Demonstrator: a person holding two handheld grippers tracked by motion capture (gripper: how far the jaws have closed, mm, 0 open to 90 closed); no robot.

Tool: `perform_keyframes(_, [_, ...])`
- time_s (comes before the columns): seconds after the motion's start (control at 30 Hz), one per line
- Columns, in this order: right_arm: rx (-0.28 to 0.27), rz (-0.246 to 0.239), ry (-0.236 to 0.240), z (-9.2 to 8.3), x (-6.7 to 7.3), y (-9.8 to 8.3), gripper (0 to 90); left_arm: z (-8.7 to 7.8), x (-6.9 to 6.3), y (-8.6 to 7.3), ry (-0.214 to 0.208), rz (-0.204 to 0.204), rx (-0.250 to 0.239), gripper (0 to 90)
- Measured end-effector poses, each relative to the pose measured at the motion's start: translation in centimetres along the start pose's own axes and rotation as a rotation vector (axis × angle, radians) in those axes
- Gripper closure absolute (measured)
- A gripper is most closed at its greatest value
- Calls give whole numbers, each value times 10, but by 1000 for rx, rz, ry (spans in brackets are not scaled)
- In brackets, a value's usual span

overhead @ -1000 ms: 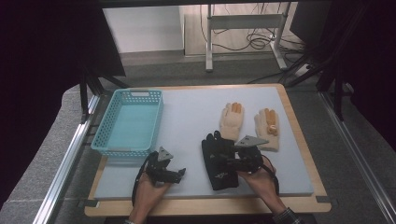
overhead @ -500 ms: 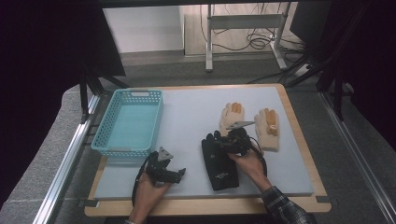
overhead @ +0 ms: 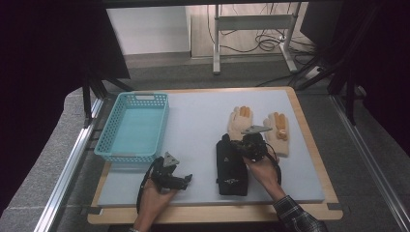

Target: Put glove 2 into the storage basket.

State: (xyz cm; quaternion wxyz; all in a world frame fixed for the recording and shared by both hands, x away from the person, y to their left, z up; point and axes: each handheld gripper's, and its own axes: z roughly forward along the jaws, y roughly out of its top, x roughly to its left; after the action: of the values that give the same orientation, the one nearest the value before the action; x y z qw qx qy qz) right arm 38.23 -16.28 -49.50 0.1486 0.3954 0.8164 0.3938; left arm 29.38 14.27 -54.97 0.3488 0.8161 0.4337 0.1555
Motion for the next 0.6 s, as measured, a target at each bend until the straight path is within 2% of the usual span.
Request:
perform_keyframes(0.07, [-1,3,-5,2,-5,-3,697,0,0,0,0,0,0,62])
perform_keyframes(0.13, [-20,-4,3,-5,-10,-4,646,0,0,0,0,0,0,62])
perform_keyframes(0.2, [-24,-14,6,-13,-12,-4,620,0,0,0,0,0,0,62])
perform_keyframes(0.3, [-23,-32,10,-27,-17,-9,625,0,0,0,0,0,0,62])
perform_keyframes(0.33, [-11,-35,19,-35,-20,-18,671,0,0,0,0,0,0,62])
perform_keyframes(0.37, [-11,-35,19,-35,-20,-18,671,0,0,0,0,0,0,62])
perform_keyframes(0.4, [3,-45,13,-38,-20,-23,710,0,0,0,0,0,1,62])
perform_keyframes(0.43, [19,-49,10,-41,-20,-29,755,0,0,0,0,1,1,62])
perform_keyframes(0.47, [45,-52,26,-45,-20,-40,839,0,0,0,0,1,2,62])
perform_keyframes(0.5, [45,-52,26,-45,-20,-40,839,0,0,0,1,1,2,62])
perform_keyframes(0.6, [77,-52,57,-50,-17,-57,883,0,0,0,1,1,2,62])
